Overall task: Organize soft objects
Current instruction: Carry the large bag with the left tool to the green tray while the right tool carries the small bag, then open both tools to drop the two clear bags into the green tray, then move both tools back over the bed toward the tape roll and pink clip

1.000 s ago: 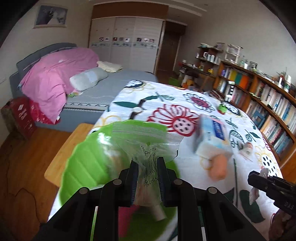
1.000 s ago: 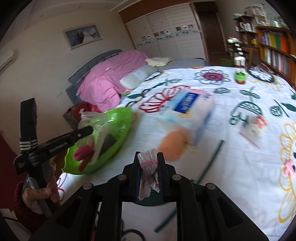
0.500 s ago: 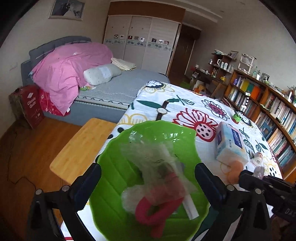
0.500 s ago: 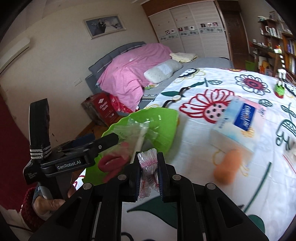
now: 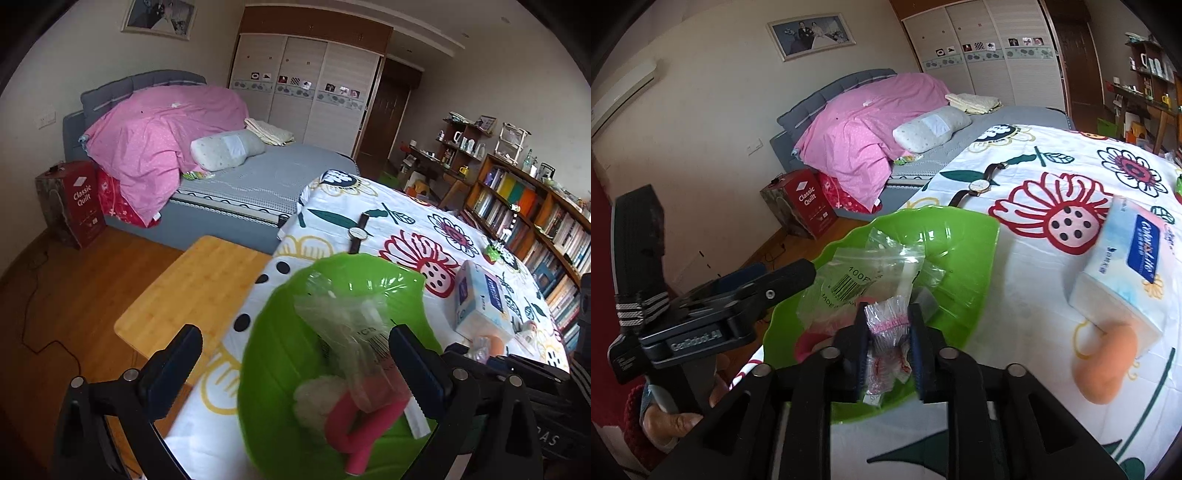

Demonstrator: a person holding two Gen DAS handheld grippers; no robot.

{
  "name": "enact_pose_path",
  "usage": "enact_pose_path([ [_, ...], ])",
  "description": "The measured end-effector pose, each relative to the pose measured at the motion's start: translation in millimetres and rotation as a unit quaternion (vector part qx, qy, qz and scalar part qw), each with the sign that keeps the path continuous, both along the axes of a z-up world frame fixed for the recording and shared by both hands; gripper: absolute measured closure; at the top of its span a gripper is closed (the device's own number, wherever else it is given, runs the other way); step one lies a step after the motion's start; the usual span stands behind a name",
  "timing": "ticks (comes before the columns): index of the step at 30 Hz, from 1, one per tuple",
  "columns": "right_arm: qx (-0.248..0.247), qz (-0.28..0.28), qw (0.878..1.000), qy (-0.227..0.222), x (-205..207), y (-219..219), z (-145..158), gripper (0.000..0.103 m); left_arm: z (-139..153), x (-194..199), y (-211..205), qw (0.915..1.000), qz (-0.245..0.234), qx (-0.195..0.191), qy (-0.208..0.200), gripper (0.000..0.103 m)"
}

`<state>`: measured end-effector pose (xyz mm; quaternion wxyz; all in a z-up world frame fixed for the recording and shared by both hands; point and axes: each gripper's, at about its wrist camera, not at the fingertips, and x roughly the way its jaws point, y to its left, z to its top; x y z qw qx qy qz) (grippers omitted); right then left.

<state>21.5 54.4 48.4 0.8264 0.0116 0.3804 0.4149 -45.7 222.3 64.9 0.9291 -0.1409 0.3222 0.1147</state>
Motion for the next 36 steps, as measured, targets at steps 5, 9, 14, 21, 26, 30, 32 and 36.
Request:
enact_pose_path([
  [5,0.011,0.013,1.0,0.005,3,2,-5,0.055,0,0,4,1.0,0.005,0.001,0.0,0.0],
  [9,0.014,0.006,1.0,0.002,2,-6,-6,0.052,1,-1,5,1.0,0.007,0.003,-0.001,0.0],
  [14,0.025,-0.011,1.0,0.002,1,-21,-5,0.049,3,0,3,1.0,0.005,0.003,-0.002,0.0],
  [21,-0.01,-0.048,0.999,-0.017,-5,-40,-10,0.049,3,0,1,1.0,0.005,0.007,-0.003,0.0],
  [26,-0.019,-0.046,0.999,-0.008,-10,-42,-17,0.049,4,3,-6,0.9999,-0.004,0.009,0.0,0.0],
  [30,-0.014,-0.055,0.998,-0.007,-11,-49,-17,0.049,5,3,-13,0.9999,-0.011,0.011,-0.003,0.0],
  [32,-0.012,-0.06,0.998,-0.008,-12,-53,-17,0.049,6,3,-16,0.9998,-0.016,0.01,-0.005,0.0],
  [36,-0.011,-0.076,0.997,-0.01,-14,-65,-17,0.049,8,5,-26,0.9997,-0.022,0.015,-0.004,0.0],
])
